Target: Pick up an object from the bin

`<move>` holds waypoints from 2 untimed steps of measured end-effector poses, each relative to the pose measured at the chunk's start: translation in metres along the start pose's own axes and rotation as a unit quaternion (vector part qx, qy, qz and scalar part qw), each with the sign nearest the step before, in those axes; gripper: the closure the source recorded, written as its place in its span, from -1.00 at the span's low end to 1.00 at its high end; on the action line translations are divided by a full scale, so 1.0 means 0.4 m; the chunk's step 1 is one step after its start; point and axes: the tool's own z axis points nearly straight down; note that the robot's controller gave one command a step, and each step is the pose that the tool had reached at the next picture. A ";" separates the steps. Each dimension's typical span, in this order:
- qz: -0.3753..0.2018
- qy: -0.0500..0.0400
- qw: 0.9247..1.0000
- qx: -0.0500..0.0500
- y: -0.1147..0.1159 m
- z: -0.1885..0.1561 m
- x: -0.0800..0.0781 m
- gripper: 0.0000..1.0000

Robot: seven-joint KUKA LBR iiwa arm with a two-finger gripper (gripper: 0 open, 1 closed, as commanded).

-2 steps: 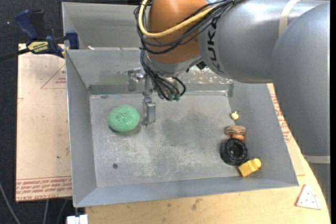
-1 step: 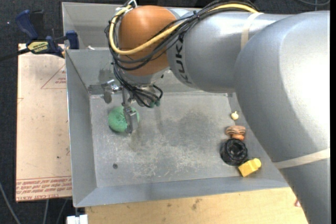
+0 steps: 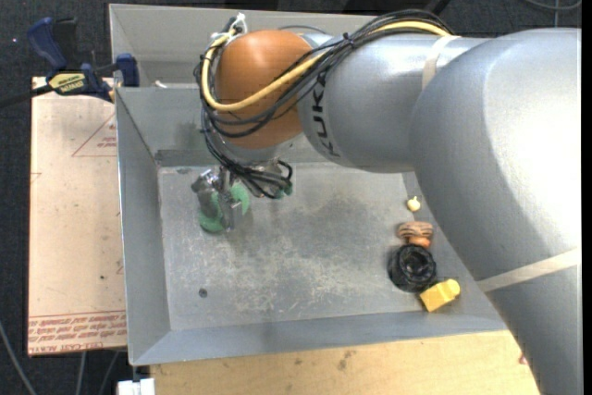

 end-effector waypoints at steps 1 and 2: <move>0.000 0.000 1.000 0.000 0.000 0.000 0.000 1.00; 0.006 0.000 1.000 0.000 0.007 -0.302 -0.049 1.00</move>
Offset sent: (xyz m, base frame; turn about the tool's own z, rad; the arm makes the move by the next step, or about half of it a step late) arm 0.0137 0.0123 0.1201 0.0106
